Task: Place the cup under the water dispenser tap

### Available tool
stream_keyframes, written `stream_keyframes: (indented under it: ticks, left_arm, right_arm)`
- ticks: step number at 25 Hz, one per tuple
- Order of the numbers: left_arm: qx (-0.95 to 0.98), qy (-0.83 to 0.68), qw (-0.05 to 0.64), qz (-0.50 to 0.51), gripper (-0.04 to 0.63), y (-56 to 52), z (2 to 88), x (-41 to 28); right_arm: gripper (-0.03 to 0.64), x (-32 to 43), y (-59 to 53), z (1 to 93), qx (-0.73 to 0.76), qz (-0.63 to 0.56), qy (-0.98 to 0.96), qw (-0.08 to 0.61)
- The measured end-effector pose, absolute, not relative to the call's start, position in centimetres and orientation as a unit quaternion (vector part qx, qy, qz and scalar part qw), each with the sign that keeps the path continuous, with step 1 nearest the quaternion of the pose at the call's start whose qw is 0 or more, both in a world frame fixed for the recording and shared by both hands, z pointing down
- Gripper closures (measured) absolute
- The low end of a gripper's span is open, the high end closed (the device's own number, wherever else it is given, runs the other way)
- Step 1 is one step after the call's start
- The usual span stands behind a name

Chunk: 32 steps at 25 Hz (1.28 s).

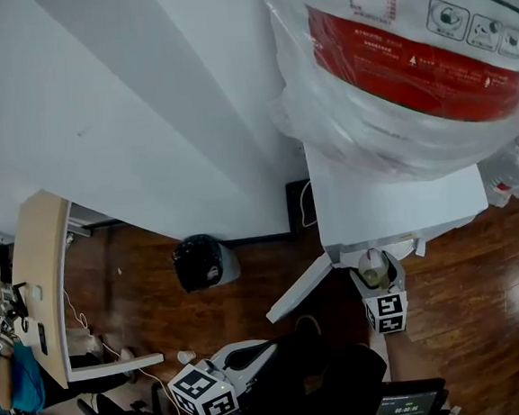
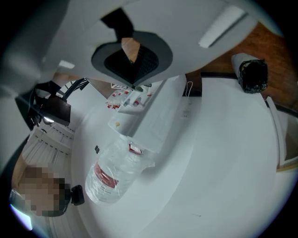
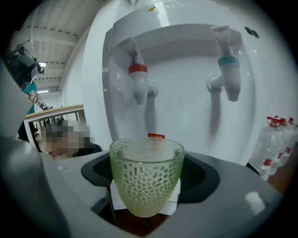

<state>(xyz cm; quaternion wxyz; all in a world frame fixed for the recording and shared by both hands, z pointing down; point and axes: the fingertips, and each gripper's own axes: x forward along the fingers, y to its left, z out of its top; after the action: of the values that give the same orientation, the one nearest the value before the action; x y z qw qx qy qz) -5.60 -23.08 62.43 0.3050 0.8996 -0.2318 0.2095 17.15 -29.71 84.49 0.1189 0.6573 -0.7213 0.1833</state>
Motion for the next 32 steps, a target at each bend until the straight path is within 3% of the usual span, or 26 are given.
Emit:
stream_keyframes:
  ticks: [7,32]
  left_arm:
    - [0.882,-0.229,0.342,0.229,0.423,-22.2,64.9,-6.8]
    - [0.877,-0.245,0.348,0.221,0.423,-22.2,65.4,-6.6]
  right_arm:
    - [0.236,18.1,-31.1,85.9,0.681,0.156,-0.708,0.106]
    - [0.239,17.7,-30.9,89.1,0.669,0.188,-0.710,0.111]
